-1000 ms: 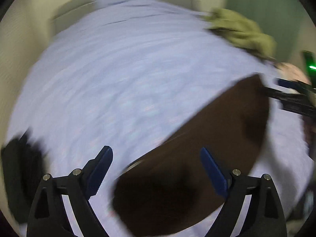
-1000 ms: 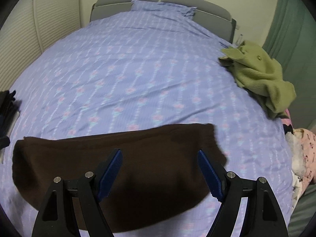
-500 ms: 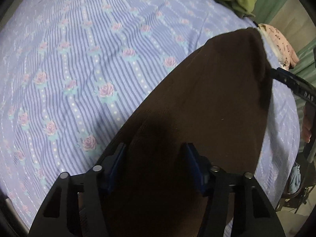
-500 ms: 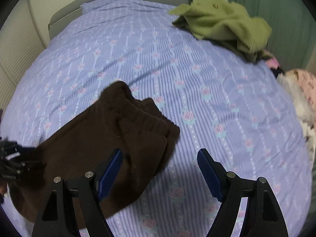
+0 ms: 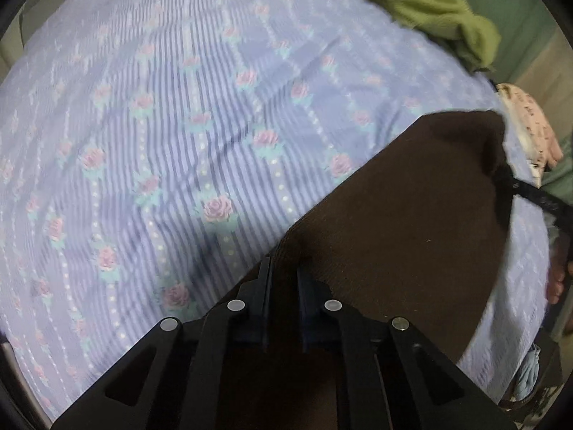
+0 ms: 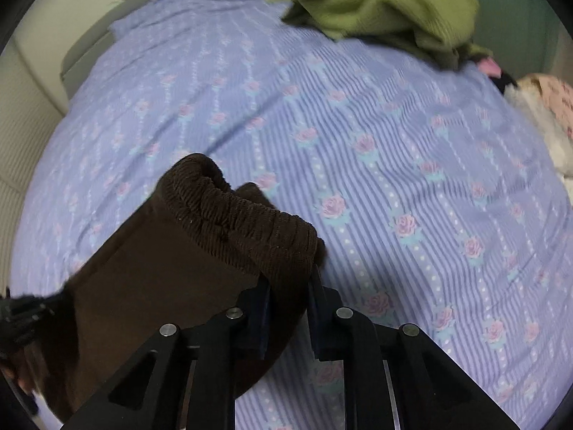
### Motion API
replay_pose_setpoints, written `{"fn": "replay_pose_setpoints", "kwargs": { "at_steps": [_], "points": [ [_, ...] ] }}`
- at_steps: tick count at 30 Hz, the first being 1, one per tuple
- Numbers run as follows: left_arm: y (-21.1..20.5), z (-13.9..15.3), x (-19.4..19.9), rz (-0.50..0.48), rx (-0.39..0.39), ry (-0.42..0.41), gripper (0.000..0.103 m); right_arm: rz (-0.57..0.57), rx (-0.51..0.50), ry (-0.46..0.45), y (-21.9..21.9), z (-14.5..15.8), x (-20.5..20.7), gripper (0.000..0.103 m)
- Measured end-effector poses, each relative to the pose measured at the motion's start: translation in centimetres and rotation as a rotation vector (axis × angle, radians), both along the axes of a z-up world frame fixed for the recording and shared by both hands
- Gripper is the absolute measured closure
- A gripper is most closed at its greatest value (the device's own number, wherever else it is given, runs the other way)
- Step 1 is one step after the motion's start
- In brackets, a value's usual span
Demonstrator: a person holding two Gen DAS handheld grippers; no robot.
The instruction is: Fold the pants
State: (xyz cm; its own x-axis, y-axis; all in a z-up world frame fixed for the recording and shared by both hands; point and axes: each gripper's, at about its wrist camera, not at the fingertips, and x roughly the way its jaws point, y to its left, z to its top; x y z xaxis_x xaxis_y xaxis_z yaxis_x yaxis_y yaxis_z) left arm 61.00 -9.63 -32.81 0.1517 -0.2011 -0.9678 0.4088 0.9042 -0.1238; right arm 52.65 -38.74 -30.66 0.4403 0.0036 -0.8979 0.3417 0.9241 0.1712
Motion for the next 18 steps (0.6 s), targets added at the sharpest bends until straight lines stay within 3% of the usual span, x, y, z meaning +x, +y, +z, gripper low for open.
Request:
{"fn": "replay_pose_setpoints", "kwargs": {
  "at_steps": [1,5,7,9,10,11,13,18],
  "points": [
    [-0.3,-0.6,0.1,0.009,0.011,0.007,0.088,-0.013,0.010,0.006,-0.2,-0.2,0.2,0.084],
    [-0.4,-0.5,0.1,0.033,0.034,-0.004,0.077,-0.031,-0.051,0.013,-0.3,0.3,-0.3,0.048],
    [-0.6,1.6,-0.7,0.027,0.071,-0.097,0.050,0.014,-0.126,-0.025,0.5,2.2,-1.2,0.045],
    [-0.3,4.3,-1.8,0.031,0.068,-0.219,0.034,0.065,-0.188,-0.085,1.4,4.3,-2.1,0.044],
    [-0.1,5.8,-2.6,0.038,0.060,-0.274,0.030,0.108,-0.238,-0.138,2.1,5.8,-2.7,0.039],
    [0.1,7.2,-3.6,0.047,0.047,-0.314,0.029,0.134,-0.267,-0.168,2.3,6.7,-3.0,0.031],
    [0.4,8.8,-4.7,0.062,0.011,-0.334,0.029,0.183,-0.294,-0.228,2.6,8.2,-3.0,0.029],
    [0.2,9.3,-6.9,0.127,-0.066,-0.299,0.030,0.292,-0.130,-0.185,1.6,6.6,1.9,0.030]
  ]
}}
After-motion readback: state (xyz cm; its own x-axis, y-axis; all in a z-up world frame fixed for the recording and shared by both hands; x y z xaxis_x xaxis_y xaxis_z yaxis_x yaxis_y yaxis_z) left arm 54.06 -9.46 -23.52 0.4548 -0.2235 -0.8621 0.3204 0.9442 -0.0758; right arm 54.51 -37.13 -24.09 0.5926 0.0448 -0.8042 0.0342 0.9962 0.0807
